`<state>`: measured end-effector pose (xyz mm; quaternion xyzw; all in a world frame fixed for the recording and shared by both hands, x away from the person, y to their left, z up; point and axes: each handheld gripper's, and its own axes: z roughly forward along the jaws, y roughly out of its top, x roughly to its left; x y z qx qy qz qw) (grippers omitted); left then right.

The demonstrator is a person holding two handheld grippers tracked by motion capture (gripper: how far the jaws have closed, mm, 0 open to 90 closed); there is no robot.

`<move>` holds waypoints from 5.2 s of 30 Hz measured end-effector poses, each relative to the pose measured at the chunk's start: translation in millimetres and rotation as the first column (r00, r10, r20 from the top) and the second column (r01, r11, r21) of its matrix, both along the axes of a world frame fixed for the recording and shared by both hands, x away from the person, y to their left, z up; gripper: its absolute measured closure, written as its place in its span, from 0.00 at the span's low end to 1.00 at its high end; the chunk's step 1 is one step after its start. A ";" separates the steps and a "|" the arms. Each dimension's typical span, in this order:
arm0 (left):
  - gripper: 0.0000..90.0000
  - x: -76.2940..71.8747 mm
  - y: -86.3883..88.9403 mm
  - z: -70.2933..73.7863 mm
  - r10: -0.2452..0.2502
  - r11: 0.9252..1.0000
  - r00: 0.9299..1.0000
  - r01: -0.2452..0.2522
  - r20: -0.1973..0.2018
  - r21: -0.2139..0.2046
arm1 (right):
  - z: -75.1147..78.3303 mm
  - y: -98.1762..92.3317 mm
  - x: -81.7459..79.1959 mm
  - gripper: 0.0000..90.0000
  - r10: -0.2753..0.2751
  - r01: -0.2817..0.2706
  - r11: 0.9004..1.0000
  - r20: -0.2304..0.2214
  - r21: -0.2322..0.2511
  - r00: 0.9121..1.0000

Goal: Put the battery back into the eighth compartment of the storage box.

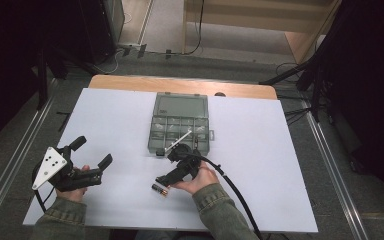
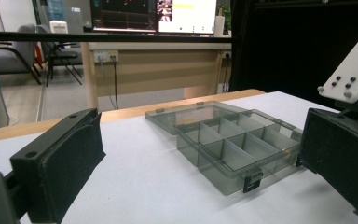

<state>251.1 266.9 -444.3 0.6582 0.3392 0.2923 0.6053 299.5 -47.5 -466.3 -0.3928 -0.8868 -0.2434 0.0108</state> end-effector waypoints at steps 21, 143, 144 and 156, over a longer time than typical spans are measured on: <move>0.00 0.1 0.2 0.1 0.000 1.000 1.000 0.000 -0.002 0.000 | -8.0 28.5 -10.3 0.34 0.059 -0.050 0.985 0.046 -0.167 0.997; 0.00 0.3 -1.3 -0.1 -0.005 1.000 1.000 0.005 0.001 0.007 | 6.9 -113.0 37.9 0.86 -0.467 0.490 0.794 -0.157 0.360 0.871; 0.00 0.1 -1.1 -0.1 -0.004 1.000 1.000 0.004 0.000 0.007 | 6.9 -114.1 38.5 0.86 -0.486 0.514 0.779 -0.173 0.359 0.857; 0.00 0.1 -1.1 -0.2 -0.002 1.000 1.000 0.002 -0.002 0.007 | 5.2 -118.2 43.3 0.86 -0.528 0.563 0.743 -0.199 0.362 0.826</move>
